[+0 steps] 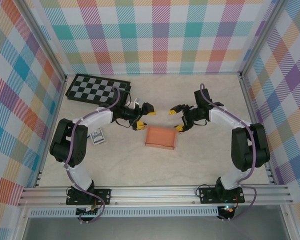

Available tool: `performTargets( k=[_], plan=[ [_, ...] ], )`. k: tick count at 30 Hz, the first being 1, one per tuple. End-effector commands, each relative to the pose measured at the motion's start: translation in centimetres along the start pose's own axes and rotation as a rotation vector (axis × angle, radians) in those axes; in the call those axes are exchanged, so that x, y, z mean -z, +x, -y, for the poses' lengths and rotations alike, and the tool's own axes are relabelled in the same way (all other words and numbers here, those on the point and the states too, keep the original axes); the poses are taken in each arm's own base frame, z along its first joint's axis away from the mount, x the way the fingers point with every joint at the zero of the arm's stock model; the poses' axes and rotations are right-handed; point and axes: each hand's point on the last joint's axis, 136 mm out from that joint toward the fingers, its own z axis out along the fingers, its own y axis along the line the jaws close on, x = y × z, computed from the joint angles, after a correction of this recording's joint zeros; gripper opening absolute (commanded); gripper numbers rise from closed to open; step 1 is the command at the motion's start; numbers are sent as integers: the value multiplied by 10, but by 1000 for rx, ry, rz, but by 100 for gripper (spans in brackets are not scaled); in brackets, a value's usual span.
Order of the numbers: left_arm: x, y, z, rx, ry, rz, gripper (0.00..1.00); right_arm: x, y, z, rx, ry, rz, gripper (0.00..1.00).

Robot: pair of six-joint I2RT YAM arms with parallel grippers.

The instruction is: Fold the paper box

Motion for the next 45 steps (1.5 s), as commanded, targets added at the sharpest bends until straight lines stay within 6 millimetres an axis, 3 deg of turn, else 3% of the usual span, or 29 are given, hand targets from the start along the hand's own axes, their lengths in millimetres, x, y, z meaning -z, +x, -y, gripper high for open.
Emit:
performTargets(
  k=[1, 6, 11, 19, 24, 45],
  plan=[
    [14, 0, 22, -62, 10, 16, 100, 4, 0, -3, 15, -11, 22, 75],
    [31, -8, 12, -83, -69, 15, 100, 21, -8, 2, 71, 47, 39, 75],
    [42, 1, 3, -106, -130, -12, 100, 33, 0, 13, 98, 87, 22, 78],
    [32, 14, 5, -96, -93, -63, 100, 36, 17, 30, 52, 71, -10, 82],
    [26, 17, 12, -92, -60, -89, 100, 32, 18, 30, 31, 46, -29, 87],
    [4, 30, 22, -37, -1, -113, 100, 12, 25, 23, -37, 4, -38, 87]
  ],
)
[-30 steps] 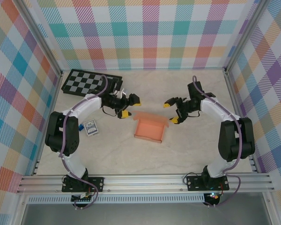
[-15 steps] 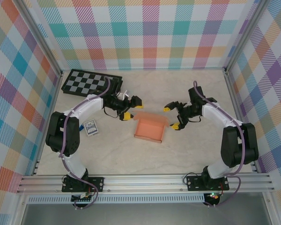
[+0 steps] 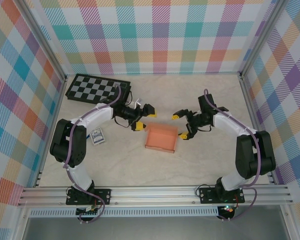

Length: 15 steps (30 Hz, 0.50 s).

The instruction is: Fold the paper box

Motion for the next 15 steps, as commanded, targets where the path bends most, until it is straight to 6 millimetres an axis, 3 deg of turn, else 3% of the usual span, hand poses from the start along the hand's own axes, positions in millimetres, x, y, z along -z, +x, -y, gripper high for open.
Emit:
performTargets(
  k=[1, 7, 15],
  plan=[
    [-4, 8, 16, 3, 52, -13, 100, -4, 5, -6, -15, -23, -3, 87],
    [-15, 13, 17, 10, 53, -28, 100, -10, 6, -6, -6, -9, 6, 83],
    [-25, 18, 5, -10, 32, -38, 100, -8, 4, 2, 65, 41, 36, 71]
  ],
)
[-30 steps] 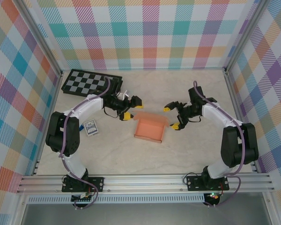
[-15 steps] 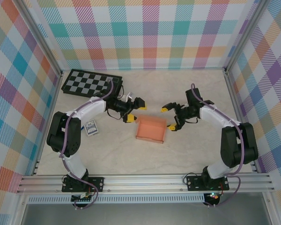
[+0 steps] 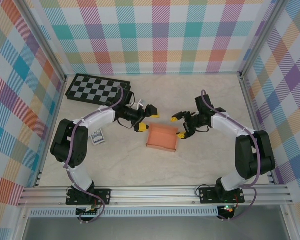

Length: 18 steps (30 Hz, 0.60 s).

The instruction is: Fold the paper box

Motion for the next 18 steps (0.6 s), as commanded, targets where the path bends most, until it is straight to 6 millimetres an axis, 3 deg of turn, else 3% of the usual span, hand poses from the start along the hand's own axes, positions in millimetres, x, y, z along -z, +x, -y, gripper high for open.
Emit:
performTargets(
  k=[1, 7, 18],
  plan=[
    [-12, 16, -1, -25, 6, -49, 100, 0, 5, 1, 70, 21, 4, 70],
    [-18, 12, -17, -38, -9, -21, 100, -3, 0, 11, 153, 41, 27, 67],
    [-20, 4, -17, -49, 15, 32, 90, -12, -8, 17, 226, 41, 39, 65]
  ],
)
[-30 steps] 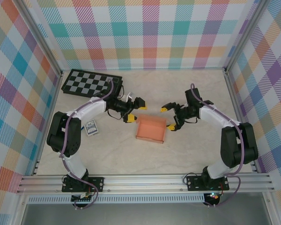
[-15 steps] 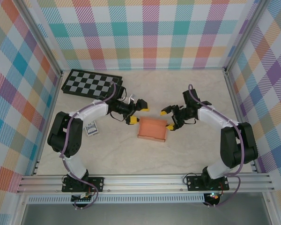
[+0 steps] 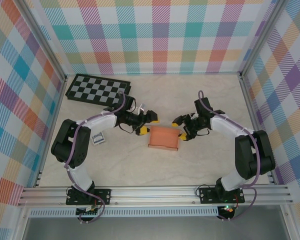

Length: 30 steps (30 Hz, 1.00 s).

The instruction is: Fold the paper box

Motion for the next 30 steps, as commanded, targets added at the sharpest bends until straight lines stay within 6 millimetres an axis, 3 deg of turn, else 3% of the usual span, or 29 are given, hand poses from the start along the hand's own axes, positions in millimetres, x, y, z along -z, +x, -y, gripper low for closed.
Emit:
performTargets(
  k=[1, 8, 13, 25, 30],
  plan=[
    [-6, 0, 6, -8, 31, 8, 90, -6, 1, -2, 54, -11, -5, 64],
    [-9, 5, 26, -20, 63, -25, 92, -7, 0, -6, 44, -21, -14, 63],
    [-18, 11, 26, -12, 65, -52, 93, -6, -1, -8, 48, -25, -11, 62],
    [-24, 14, -42, -138, -172, -37, 90, 1, -5, 5, 207, 122, 2, 60],
    [-26, 17, -49, -155, -185, -52, 87, 2, -7, 10, 232, 147, 12, 61]
  ],
)
